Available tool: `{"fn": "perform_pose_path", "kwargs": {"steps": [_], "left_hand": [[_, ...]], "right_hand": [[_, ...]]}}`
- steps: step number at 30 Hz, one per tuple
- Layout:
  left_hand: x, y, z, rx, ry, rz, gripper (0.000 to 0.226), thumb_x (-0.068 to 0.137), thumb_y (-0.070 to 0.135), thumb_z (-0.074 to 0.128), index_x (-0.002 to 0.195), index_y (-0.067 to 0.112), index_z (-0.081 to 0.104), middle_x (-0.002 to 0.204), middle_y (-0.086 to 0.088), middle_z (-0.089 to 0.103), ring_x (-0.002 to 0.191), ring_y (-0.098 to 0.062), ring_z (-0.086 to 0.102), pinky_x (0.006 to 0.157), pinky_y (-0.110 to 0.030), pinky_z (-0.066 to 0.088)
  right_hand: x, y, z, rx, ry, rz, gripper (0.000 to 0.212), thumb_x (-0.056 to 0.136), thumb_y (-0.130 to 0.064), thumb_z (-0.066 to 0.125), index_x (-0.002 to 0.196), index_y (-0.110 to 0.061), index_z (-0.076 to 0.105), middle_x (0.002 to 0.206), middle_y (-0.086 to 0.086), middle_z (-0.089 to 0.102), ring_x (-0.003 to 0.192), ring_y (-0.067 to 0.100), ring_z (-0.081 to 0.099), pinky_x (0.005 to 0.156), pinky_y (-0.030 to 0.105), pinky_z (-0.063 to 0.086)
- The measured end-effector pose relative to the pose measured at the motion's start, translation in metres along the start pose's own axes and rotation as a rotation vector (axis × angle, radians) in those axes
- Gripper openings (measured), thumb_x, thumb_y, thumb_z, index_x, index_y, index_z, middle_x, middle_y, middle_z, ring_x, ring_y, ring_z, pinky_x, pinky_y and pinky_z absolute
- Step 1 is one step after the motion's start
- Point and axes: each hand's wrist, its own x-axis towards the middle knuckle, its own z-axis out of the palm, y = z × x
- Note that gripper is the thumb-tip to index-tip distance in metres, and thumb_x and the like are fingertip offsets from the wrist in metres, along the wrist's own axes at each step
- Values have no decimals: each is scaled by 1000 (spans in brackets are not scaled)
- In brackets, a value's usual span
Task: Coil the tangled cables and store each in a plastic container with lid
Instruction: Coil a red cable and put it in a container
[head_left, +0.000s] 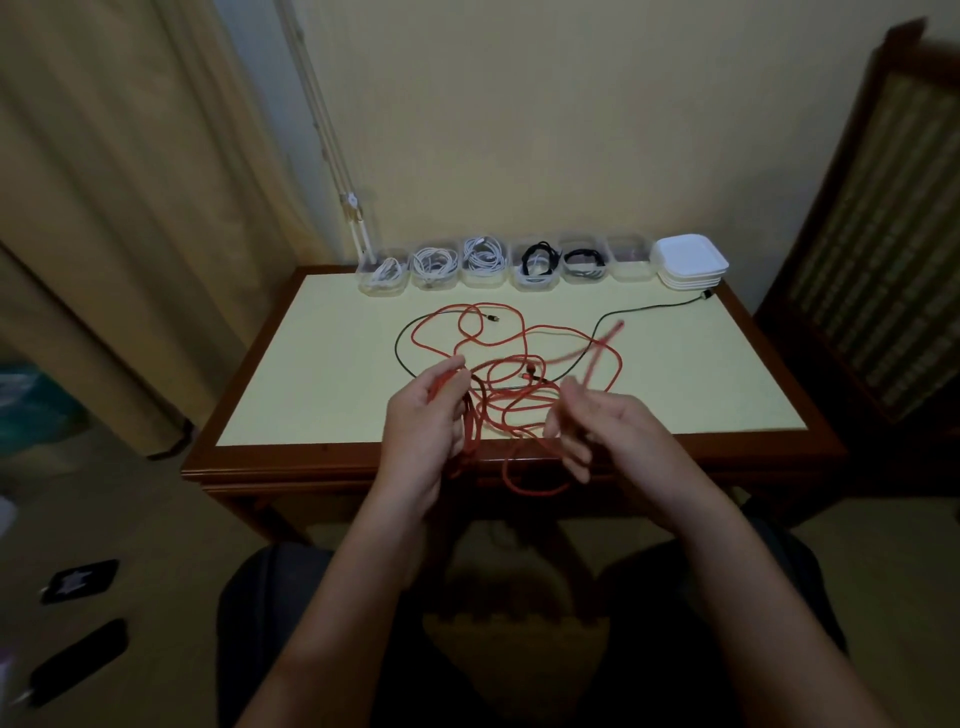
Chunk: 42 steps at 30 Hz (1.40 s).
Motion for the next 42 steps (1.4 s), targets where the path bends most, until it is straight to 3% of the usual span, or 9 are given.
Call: {"fn": "perform_pose_path", "kwargs": {"steps": [5, 10, 14, 18, 25, 31, 34, 36, 42], "left_hand": [[1, 9, -10, -199, -103, -128, 35, 91, 12, 66, 125, 2, 65, 51, 5, 27, 35, -4, 20, 37, -19, 13], [5, 25, -19, -546, -299, -279, 35, 87, 10, 59, 121, 3, 65, 42, 9, 28, 27, -4, 20, 30, -14, 13], [9, 28, -22, -880, -445, -324, 33, 87, 3, 69, 119, 0, 64, 40, 7, 33, 29, -7, 20, 27, -17, 22], [12, 30, -13, -1009, -248, -240, 27, 93, 10, 55, 118, 1, 61, 49, 9, 32, 32, -7, 28, 32, -18, 26], [-2, 28, 14, -496, -21, 39, 30, 103, 8, 49, 132, 0, 54, 70, -5, 59, 52, -8, 54, 46, -15, 45], [-17, 20, 24, 22, -125, 206, 31, 104, 12, 50, 135, 13, 54, 86, -7, 74, 74, -19, 73, 66, -25, 60], [-19, 19, 20, 282, -177, 302, 33, 104, 13, 50, 137, 14, 55, 84, -4, 71, 70, -11, 70, 67, -21, 56], [-19, 18, 20, 302, -166, 286, 32, 104, 12, 50, 134, 14, 58, 77, -3, 65, 64, -8, 63, 62, -19, 53], [-10, 20, 17, -14, -46, 2, 22, 101, 12, 57, 121, 10, 65, 53, 6, 41, 41, -5, 29, 35, -16, 23]], "right_hand": [[11, 18, -16, 267, 381, 186, 45, 103, -49, 48, 105, -7, 65, 60, -1, 42, 52, 13, 42, 59, 30, 37], [12, 41, -35, -79, 631, 141, 26, 106, -38, 47, 103, -21, 67, 69, -1, 51, 60, 13, 43, 56, 29, 35], [8, 41, -28, -614, 571, 21, 22, 103, -25, 53, 86, -24, 67, 77, -13, 62, 71, 3, 55, 59, 22, 39], [6, 30, 0, -1033, 364, 58, 19, 103, -32, 52, 86, -27, 61, 87, -10, 61, 76, 10, 49, 63, 26, 34], [4, 2, 34, -1050, -63, 6, 32, 104, -41, 46, 74, -32, 47, 83, -12, 54, 83, 11, 51, 72, 32, 39], [5, 4, 32, -819, -120, -111, 38, 103, -35, 51, 66, -27, 57, 67, -10, 61, 73, 7, 58, 73, 37, 47], [2, 2, 21, -644, -80, -140, 44, 104, -34, 51, 60, -28, 56, 58, -26, 59, 83, -15, 61, 73, 19, 43], [0, -1, 18, -580, -75, -151, 46, 103, -36, 52, 59, -28, 56, 56, -31, 57, 87, -19, 60, 70, 11, 38], [-5, -11, 13, -181, 115, -14, 63, 99, -61, 31, 77, -11, 63, 57, -1, 49, 53, 12, 47, 57, 21, 41]]}}
